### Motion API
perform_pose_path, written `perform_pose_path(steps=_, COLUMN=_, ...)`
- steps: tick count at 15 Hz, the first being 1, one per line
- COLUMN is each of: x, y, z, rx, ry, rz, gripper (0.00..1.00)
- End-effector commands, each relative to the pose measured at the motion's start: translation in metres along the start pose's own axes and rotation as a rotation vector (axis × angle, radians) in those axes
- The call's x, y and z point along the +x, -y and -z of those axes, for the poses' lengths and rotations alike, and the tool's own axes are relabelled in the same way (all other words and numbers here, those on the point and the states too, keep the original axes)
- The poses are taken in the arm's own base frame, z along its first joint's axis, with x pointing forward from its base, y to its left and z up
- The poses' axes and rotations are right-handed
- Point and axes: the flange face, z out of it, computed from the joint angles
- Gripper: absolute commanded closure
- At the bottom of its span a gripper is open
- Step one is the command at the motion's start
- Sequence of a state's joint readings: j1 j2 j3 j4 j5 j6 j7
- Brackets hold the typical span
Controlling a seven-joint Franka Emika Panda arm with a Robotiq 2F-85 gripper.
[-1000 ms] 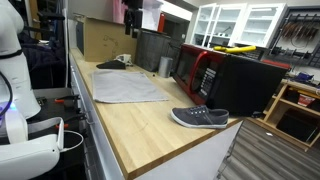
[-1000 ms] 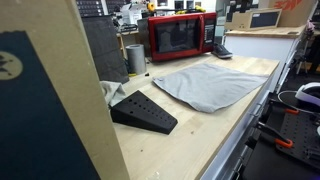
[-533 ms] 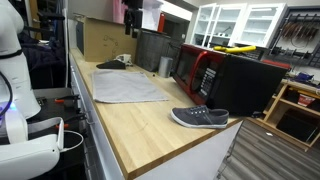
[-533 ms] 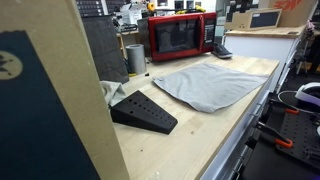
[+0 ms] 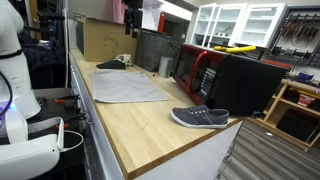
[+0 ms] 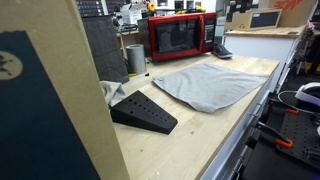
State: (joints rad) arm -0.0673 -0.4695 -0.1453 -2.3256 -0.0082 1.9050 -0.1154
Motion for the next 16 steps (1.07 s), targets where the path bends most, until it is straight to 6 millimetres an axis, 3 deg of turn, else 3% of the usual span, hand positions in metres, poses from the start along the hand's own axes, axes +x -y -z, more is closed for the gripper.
perform_pose_path(steps=1, x=-0.008, y=-0.002, z=-0.001, rx=0.026, ry=-0.014, rz=-0.018, gripper=0.00)
perform_pose_path(steps=9, x=-0.061, y=-0.020, z=-0.043, rx=0.051, ry=-0.053, rz=-0.083, gripper=0.00)
perform_pose_path(steps=16, x=-0.096, y=-0.044, z=-0.124, rx=0.091, ry=-0.047, rz=-0.197, gripper=0.00)
